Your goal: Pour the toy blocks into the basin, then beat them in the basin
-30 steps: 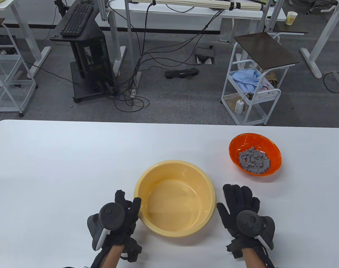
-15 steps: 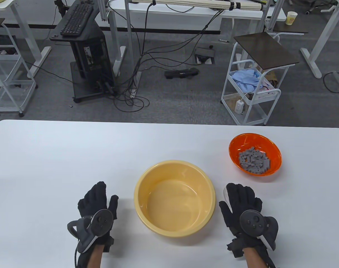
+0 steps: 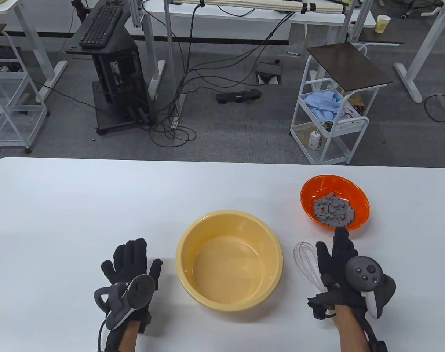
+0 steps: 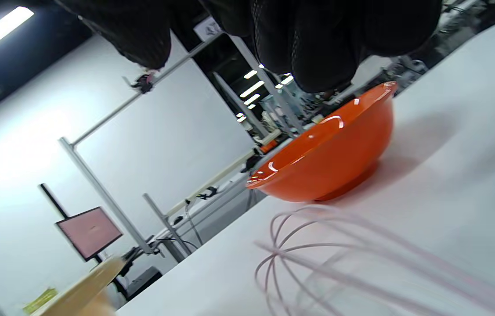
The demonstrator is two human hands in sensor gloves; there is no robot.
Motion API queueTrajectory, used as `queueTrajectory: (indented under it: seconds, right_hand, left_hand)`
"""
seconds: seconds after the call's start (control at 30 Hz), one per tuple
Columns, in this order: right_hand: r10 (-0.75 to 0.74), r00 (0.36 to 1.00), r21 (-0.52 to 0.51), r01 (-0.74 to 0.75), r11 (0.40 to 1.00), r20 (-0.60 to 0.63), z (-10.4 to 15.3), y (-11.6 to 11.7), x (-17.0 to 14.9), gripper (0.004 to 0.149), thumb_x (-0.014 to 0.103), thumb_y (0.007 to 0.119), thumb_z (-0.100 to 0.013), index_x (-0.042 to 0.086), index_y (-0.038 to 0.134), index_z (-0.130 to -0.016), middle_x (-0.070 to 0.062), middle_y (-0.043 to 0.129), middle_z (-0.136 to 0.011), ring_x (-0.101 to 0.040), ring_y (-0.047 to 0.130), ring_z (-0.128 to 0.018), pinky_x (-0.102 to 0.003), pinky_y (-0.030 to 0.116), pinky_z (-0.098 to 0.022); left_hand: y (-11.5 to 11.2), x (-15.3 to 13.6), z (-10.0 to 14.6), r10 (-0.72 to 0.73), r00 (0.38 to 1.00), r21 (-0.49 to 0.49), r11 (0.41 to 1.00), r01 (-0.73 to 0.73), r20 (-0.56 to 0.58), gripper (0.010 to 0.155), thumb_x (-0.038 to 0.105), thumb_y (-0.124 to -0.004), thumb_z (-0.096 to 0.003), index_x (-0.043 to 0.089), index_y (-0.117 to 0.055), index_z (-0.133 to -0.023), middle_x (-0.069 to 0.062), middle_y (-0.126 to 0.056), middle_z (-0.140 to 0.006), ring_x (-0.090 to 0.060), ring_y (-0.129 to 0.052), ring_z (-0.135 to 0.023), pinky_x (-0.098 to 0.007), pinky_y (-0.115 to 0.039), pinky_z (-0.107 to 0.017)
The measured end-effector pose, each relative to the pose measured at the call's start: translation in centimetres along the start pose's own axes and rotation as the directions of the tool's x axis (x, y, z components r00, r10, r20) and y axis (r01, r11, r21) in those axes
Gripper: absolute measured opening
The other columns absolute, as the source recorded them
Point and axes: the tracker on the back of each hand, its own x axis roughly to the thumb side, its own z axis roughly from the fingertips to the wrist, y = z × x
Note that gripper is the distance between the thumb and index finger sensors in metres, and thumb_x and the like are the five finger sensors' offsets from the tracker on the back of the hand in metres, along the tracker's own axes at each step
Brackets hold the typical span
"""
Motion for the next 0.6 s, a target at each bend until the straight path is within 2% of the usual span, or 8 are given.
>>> queueTrajectory:
  seconds: [0.13, 0.3, 0.6]
  right_hand:
    - [-0.004, 0.981, 0.073, 0.019, 0.997, -0.196, -3.3, -0.8, -1.1, 0.072, 0.042, 0.068, -0.069, -0.001, 0.032, -0.114, -0.035, 0.061, -0.102, -0.05, 0.079, -0.073, -0.06, 0.066, -0.059]
    - [-0.089, 0.9, 0.131, 0.159, 0.979, -0.427, -6.7, -0.4, -3.2, 0.074, 0.043, 0.067, -0.071, -0.004, 0.03, -0.113, -0.034, 0.07, -0.094, -0.044, 0.085, -0.061, -0.053, 0.072, -0.05]
    - [-0.065, 0.756, 0.17, 0.229, 0.958, -0.652, -10.8, 1.3, -6.1, 0.078, 0.046, 0.067, -0.071, -0.011, 0.03, -0.11, -0.032, 0.079, -0.085, -0.038, 0.092, -0.047, -0.044, 0.078, -0.039]
  left_hand:
    - [0.1, -0.1, 0.0, -0.011, 1.0, 0.002, 1.0, 0.011, -0.003, 0.068, 0.046, -0.058, -0.0694, 0.003, -0.039, -0.119, -0.033, -0.05, -0.122, -0.061, -0.054, -0.111, -0.087, -0.042, -0.065]
    - [0.1, 0.0, -0.1, -0.038, 0.999, -0.011, 0.999, 0.038, 0.004, 0.068, 0.046, -0.058, -0.0693, 0.004, -0.039, -0.119, -0.032, -0.05, -0.122, -0.06, -0.055, -0.111, -0.087, -0.041, -0.066]
    - [-0.1, 0.5, -0.4, -0.087, 0.995, -0.014, 0.996, 0.088, 0.04, 0.068, 0.046, -0.058, -0.0693, 0.004, -0.039, -0.119, -0.031, -0.05, -0.122, -0.058, -0.055, -0.112, -0.086, -0.041, -0.067]
